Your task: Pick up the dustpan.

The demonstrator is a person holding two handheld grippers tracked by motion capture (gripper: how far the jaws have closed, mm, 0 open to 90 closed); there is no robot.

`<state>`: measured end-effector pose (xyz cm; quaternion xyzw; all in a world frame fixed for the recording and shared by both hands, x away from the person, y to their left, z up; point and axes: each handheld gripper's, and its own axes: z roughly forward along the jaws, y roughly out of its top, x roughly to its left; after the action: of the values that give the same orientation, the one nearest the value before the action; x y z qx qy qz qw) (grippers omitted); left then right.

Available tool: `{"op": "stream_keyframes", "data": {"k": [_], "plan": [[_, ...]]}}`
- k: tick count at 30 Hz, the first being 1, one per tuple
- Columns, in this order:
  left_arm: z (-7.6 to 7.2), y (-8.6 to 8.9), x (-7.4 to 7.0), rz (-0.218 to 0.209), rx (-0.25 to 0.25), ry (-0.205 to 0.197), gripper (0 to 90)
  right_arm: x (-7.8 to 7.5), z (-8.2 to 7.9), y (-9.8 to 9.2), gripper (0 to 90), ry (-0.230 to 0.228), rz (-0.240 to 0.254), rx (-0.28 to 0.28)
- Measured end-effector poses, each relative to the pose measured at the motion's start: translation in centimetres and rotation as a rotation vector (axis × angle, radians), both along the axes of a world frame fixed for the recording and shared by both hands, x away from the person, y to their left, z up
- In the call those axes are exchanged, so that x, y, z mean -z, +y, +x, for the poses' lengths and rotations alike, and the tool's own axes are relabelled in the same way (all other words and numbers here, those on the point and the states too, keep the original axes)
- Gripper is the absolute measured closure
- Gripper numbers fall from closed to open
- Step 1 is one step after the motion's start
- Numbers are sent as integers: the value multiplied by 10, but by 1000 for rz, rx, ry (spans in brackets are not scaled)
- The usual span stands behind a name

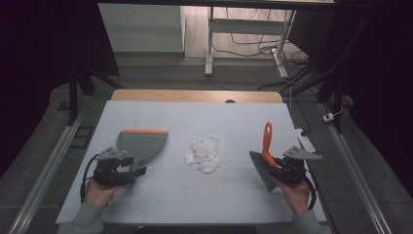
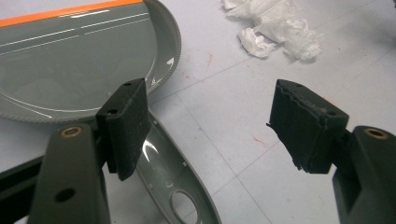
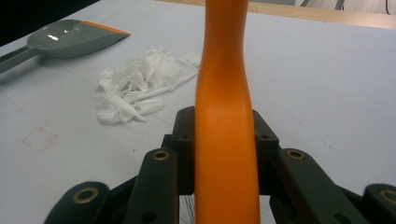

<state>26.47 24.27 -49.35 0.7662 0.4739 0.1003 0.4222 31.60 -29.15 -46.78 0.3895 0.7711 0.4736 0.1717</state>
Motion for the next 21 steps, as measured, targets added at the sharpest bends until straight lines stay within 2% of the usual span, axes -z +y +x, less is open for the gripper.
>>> {"op": "stream_keyframes", "data": {"k": [21], "plan": [[-1, -1, -4, 10, -15, 6, 294, 0, -4, 9, 703, -5, -18, -14]]}}
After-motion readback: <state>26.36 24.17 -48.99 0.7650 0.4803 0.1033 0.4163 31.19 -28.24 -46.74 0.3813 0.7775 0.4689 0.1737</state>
